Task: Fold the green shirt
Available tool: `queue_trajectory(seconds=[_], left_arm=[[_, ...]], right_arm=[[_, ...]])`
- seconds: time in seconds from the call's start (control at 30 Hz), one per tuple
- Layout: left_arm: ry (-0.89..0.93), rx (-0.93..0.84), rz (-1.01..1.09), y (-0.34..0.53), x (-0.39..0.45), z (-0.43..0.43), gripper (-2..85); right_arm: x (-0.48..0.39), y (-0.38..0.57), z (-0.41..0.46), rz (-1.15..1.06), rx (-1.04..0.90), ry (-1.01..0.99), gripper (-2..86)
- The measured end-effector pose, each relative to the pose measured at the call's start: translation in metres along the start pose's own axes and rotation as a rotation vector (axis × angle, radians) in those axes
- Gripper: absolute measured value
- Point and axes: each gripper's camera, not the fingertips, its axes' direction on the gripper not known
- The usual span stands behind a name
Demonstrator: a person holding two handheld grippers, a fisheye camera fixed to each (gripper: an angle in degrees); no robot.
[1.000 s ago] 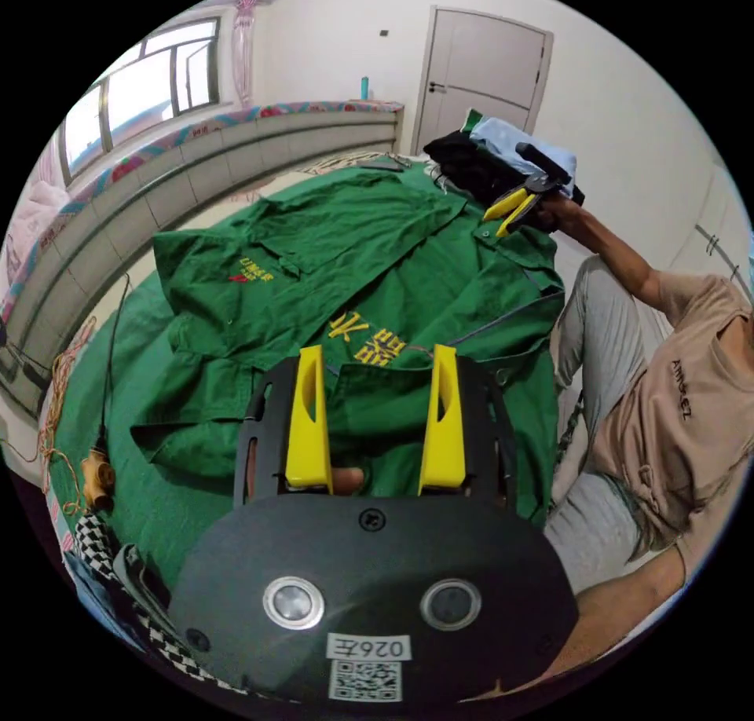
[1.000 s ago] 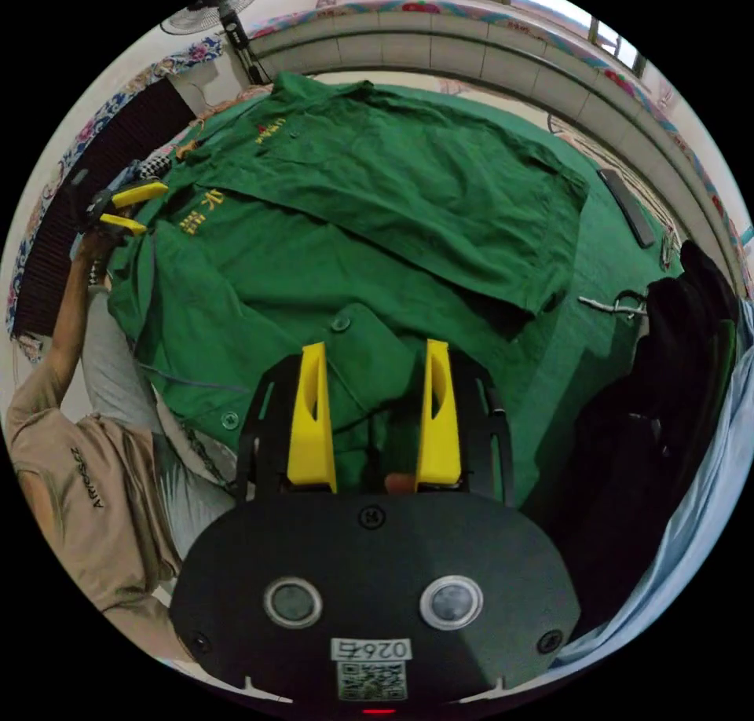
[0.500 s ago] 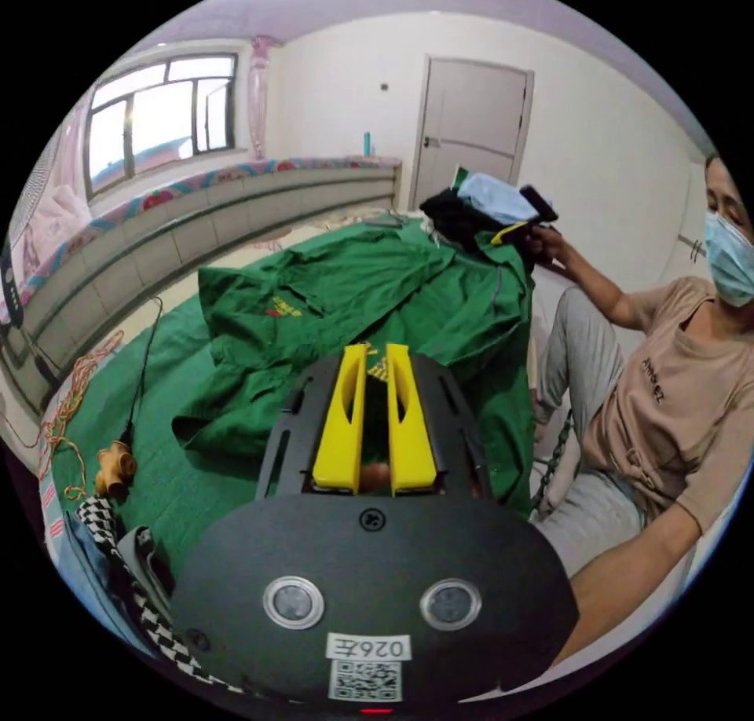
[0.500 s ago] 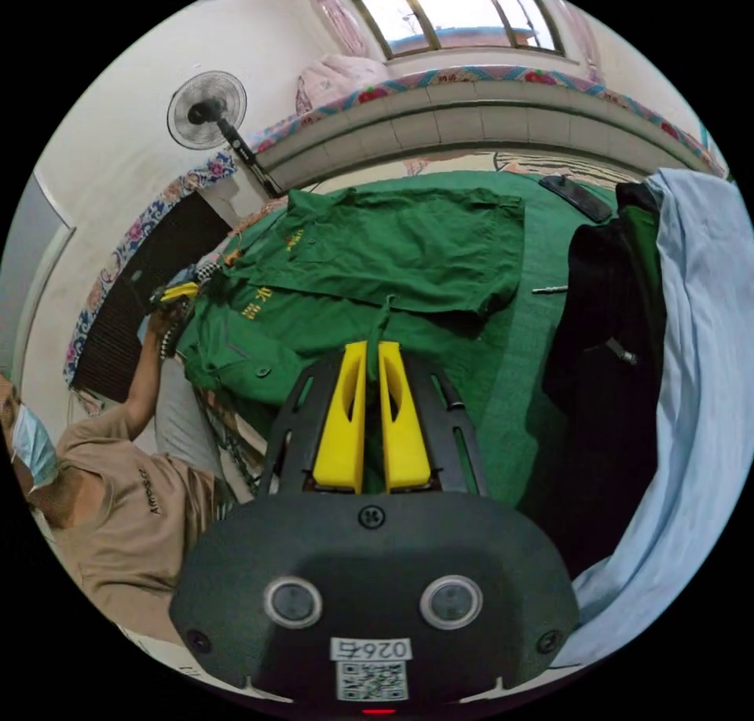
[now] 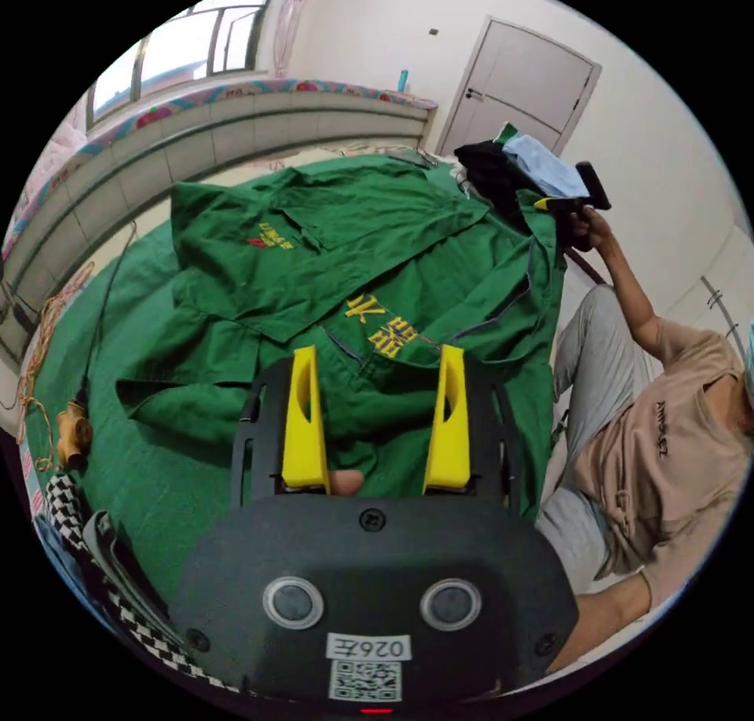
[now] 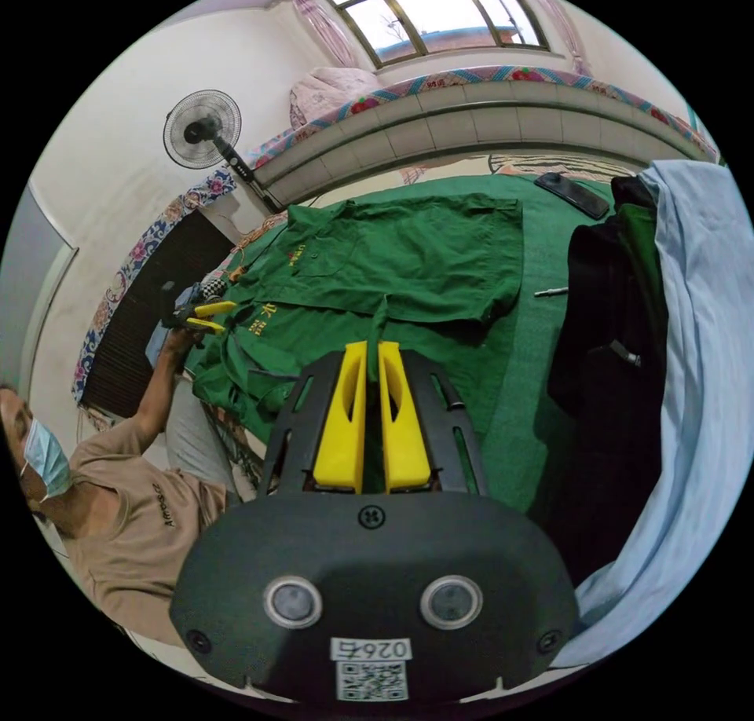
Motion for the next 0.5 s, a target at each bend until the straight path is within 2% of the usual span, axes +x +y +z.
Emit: queue_trajectory(seconds=[0.03,0.1,0.17,0.27,0.43,0.5], left_arm=[[0.019,-0.091,-0.012,-0.008,-0.005,0.016,2.3],[0.012,-0.266,-0.022,-0.016,-0.013,0.035,0.5],[0.032,-0.237,-0.043,-0.019,-0.023,0.03,-0.2],[0.096,-0.106,-0.087,-0.009,-0.043,0.0,-0.6],[0.203,0.304,-0.205,0.03,-0.086,-0.071,-0.7],[0.202,0.398,-0.261,0.037,-0.103,-0.079,-0.8]], right_arm=[[0.004,-0.002,-0.001,0.007,-0.003,-0.001,-1.2],[0.009,-0.006,-0.003,0.016,-0.008,0.006,-1.2],[0.018,-0.009,-0.007,0.038,-0.002,0.018,-1.2],[0.03,-0.014,-0.013,0.054,0.018,0.012,-1.3],[0.042,-0.022,-0.028,0.085,0.119,0.015,-1.3],[0.048,-0.029,-0.027,0.096,0.155,0.027,-1.3]])
